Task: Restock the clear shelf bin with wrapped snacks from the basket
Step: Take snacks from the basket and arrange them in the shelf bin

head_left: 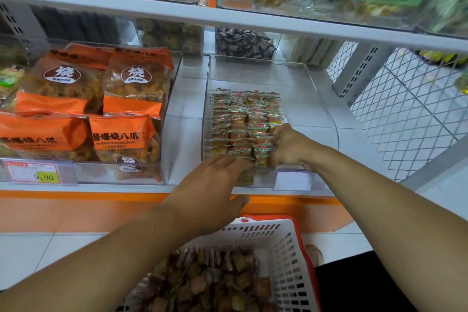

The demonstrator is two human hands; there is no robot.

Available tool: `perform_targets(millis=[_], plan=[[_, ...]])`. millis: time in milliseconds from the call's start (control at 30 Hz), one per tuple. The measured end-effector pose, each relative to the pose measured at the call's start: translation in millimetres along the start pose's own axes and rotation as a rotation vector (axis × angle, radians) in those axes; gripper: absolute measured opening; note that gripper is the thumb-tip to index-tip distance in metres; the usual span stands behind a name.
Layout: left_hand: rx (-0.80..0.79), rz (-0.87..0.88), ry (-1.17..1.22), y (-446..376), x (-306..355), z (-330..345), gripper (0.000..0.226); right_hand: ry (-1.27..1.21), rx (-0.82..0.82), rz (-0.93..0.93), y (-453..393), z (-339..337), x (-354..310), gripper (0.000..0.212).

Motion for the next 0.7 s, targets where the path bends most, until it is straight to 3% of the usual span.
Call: perform_targets(millis=[100,200,300,400,433,467,533,633,700], plan=[[0.06,0.025,0.052,1.6,2.8,-5.7,0.065,0.063,-0.041,-0.027,-2.4,3.8,-6.4,0.082],[0.326,0.077,0.083,10.7,10.4,-37.1,0.046,0.201,-0.043,-0.045,10.5,1.1,-18.3,0.082],[0.478,0.164,0.12,25.7,21.7,-55.2,0.022,0.421,0.138,-0.156,43.3,-18.5,-45.4,0.068],[0.245,0.149,0.137,32.2,18.1,-23.0,0.018,0.406,0.472,-0.44,94.0,-38.2,-82.9,0.038],[0.098,0.102,0.094,34.2,11.8,0.7,0.02,0.318,0.477,-0.557,108.3,-31.6,-92.3,0.029],[-0.062,0.043,0.03,38.6,2.6,29.6,0.02,0.244,0.392,-0.658,117.4,-14.6,-98.3,0.024],[-0.388,-0.081,-0.118,55.9,-22.3,95.7,0.027,0.257,0.073,-0.729,121.2,50.7,-93.2,0.022],[-0.789,-0.227,-0.091,91.3,-60.6,188.3,0.052,0.59,-0.445,-0.521,104.1,178.0,-16.2,0.024],[-0.862,-0.324,0.005,107.3,-85.5,229.4,0.075,0.808,-0.673,-0.322,87.9,243.4,62.1,0.027]])
Point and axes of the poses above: each hand's wrist, its own y-axis away from the middle knuckle, its own z-axis out of the palm, x = y × z, the point moved 9 cm from there along -y, towards the middle knuckle, and after that the axes turned 6 degrees about -x, right-handed, at the moved point
